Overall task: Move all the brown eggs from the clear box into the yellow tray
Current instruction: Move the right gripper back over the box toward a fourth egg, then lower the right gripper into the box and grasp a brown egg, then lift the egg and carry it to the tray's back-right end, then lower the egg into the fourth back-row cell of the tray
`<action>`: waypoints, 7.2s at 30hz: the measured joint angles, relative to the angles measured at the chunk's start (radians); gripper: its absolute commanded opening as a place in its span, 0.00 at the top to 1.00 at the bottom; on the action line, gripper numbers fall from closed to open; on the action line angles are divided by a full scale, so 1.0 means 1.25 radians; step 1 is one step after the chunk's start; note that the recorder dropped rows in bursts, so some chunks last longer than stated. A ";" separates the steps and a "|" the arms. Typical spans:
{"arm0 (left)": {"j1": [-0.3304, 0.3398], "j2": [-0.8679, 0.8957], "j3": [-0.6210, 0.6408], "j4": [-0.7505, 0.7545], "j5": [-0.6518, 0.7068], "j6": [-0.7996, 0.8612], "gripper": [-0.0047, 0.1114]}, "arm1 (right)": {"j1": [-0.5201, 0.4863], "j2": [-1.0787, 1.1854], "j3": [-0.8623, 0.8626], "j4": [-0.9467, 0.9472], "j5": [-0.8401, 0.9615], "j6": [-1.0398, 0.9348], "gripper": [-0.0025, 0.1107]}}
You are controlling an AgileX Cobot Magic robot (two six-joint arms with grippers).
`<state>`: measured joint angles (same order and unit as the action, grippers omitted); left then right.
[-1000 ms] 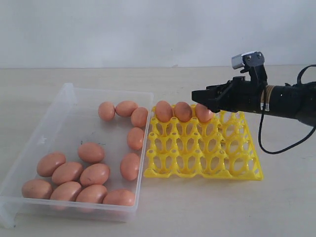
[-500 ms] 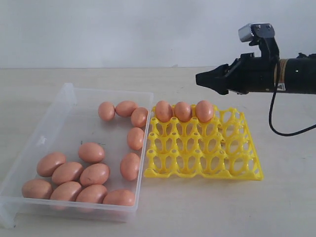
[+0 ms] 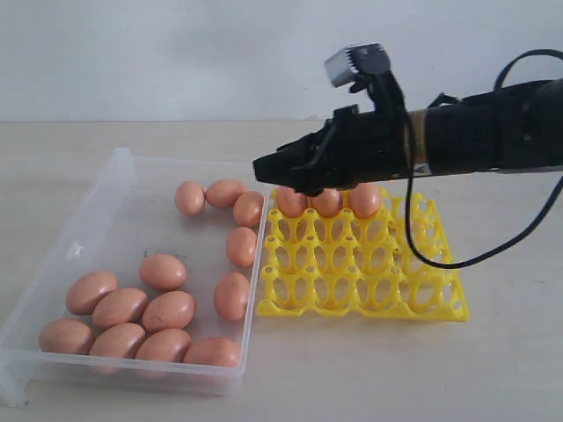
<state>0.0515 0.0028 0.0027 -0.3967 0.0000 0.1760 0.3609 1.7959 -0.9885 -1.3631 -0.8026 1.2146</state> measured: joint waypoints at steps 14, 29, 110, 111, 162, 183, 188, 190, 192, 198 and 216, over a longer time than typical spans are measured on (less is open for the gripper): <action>0.000 0.000 0.000 0.000 0.000 0.000 0.93 | 0.240 -0.001 -0.079 -0.112 0.346 0.133 0.58; 0.000 0.000 0.000 0.000 0.000 0.000 0.93 | 0.257 0.002 -0.093 -0.300 0.437 0.378 0.58; 0.000 0.000 0.000 0.000 0.000 0.000 0.93 | 0.346 0.190 -0.231 -0.305 0.623 0.212 0.98; 0.000 0.000 0.000 0.000 0.000 0.000 0.93 | 0.344 0.190 -0.227 -0.305 0.623 0.210 0.98; 0.000 0.000 0.000 0.000 0.000 0.000 0.93 | 0.209 -0.057 -0.207 0.808 0.958 -0.905 0.98; 0.000 0.000 0.000 0.000 0.000 0.000 0.93 | -0.153 -0.139 0.288 0.755 0.057 -0.705 0.98; 0.000 0.000 0.000 0.000 0.000 0.000 0.93 | -0.251 -0.051 0.291 0.583 -0.165 -0.596 0.98; 0.000 0.000 0.000 0.000 0.000 0.000 0.93 | -0.276 -0.005 0.291 0.559 -0.249 -0.577 0.98; 0.000 0.000 0.000 0.000 0.000 0.000 0.93 | -0.298 0.048 0.291 0.543 -0.296 -0.567 0.98; 0.000 0.000 0.000 0.000 0.000 0.000 0.93 | -0.316 0.175 0.241 0.442 -0.310 -0.562 0.98; 0.000 0.000 0.000 0.000 0.000 0.000 0.93 | -0.316 0.252 0.168 0.384 -0.314 -0.558 0.98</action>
<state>0.0515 0.0028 0.0027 -0.3967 0.0000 0.1760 -0.0347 2.1114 -0.7780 -0.8825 -1.1952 0.5172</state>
